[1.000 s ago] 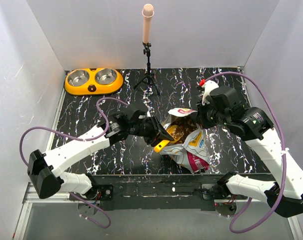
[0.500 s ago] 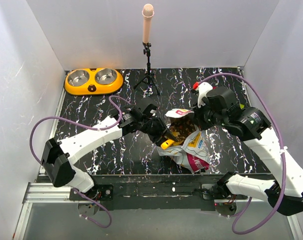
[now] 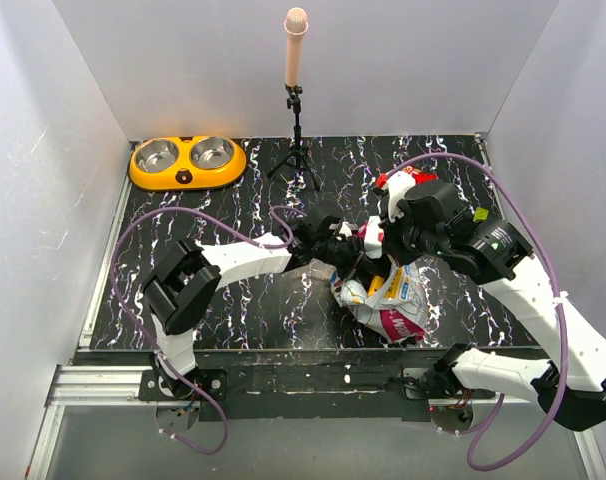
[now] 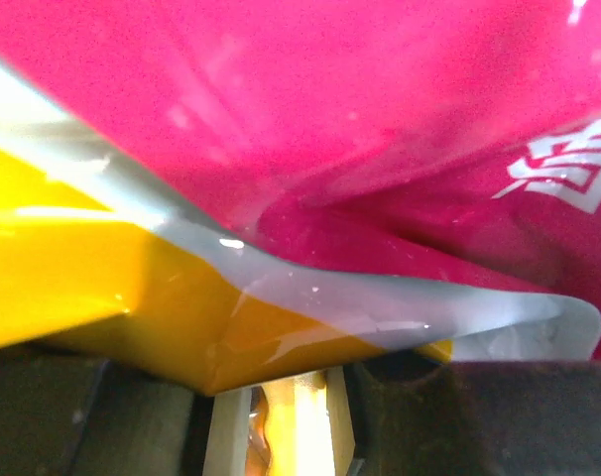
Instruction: Serve the pet food
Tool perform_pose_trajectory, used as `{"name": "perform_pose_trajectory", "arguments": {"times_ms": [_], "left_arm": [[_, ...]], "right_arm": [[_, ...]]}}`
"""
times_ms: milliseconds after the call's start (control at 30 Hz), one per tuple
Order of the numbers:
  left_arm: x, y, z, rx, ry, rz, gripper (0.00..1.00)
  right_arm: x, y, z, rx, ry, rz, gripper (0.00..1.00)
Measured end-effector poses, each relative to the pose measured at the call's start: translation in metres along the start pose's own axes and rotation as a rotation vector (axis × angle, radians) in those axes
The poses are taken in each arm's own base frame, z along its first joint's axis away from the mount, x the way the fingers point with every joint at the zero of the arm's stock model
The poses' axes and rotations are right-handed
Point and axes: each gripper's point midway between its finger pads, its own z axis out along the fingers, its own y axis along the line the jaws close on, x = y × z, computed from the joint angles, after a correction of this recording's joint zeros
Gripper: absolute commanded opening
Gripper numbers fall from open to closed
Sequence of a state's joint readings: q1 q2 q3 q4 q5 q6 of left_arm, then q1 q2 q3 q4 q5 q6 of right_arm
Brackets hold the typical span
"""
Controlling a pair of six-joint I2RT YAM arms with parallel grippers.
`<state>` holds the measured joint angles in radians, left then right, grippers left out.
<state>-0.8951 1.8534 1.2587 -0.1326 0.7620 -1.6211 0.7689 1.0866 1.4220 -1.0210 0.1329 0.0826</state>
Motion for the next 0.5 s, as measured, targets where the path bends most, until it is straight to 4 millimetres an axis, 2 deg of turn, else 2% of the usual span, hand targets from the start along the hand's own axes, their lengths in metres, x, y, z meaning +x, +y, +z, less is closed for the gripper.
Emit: {"name": "perform_pose_trajectory", "arguments": {"times_ms": [167,300,500], "left_arm": [[-0.004,-0.001,0.001,0.151,-0.009,0.130,0.00],[-0.005,0.000,-0.009,0.227,-0.047,0.170,0.00],[-0.006,-0.011,-0.029,0.253,-0.099,0.190,0.00]], "right_arm": [[0.003,-0.001,-0.001,-0.008,-0.020,0.022,0.01],[0.002,0.002,-0.004,-0.038,-0.042,0.024,0.01],[-0.001,-0.001,-0.006,-0.034,-0.071,0.001,0.01]]}}
